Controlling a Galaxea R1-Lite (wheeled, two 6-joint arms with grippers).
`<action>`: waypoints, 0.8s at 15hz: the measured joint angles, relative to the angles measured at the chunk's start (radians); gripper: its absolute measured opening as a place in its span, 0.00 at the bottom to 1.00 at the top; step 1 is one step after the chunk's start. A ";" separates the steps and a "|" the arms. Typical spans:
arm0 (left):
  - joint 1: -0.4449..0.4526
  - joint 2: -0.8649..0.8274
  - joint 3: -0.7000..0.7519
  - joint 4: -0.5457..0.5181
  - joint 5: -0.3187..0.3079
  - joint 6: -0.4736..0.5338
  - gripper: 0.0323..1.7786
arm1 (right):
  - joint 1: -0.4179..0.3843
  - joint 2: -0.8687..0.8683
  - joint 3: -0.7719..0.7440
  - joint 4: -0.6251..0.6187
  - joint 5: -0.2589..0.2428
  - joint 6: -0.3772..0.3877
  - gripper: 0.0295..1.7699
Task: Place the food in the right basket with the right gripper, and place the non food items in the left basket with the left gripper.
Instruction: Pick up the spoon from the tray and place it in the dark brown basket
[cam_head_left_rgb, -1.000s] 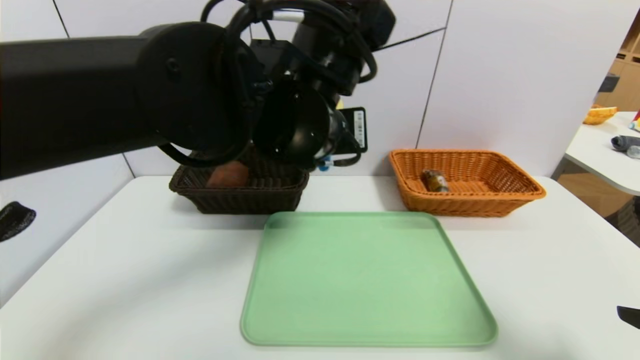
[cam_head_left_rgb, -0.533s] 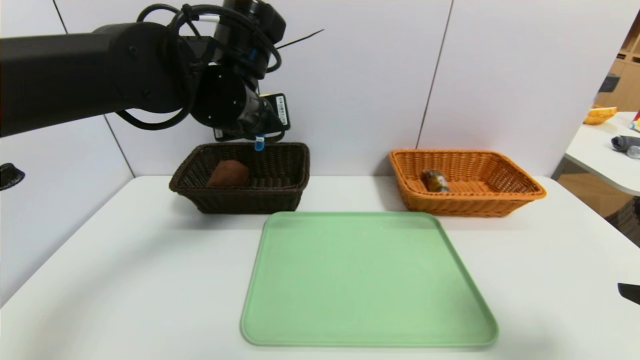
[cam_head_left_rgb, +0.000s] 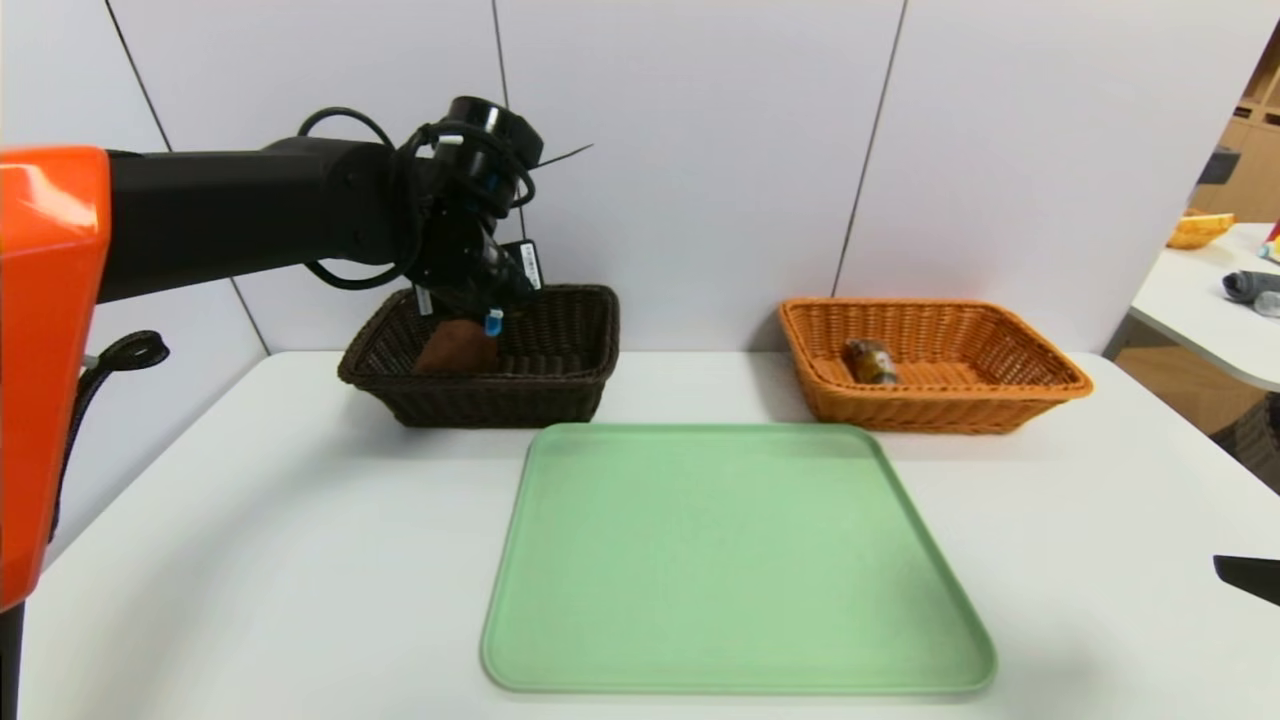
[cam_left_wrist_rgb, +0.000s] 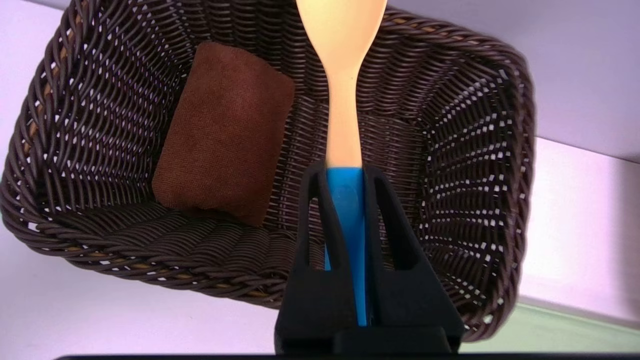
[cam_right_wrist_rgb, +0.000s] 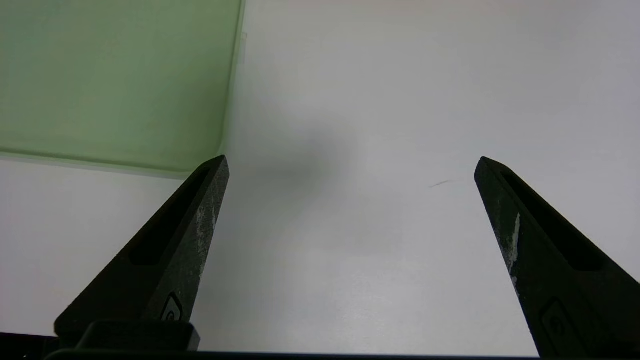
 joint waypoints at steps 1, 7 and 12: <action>0.003 0.010 -0.001 -0.010 0.001 -0.001 0.05 | 0.000 0.002 0.000 0.000 0.000 0.000 0.96; 0.022 0.056 -0.003 -0.053 0.009 0.005 0.36 | 0.000 0.006 0.015 0.001 0.000 0.000 0.96; 0.024 0.062 -0.004 -0.055 0.009 0.006 0.65 | 0.001 0.006 0.017 0.001 0.000 0.001 0.96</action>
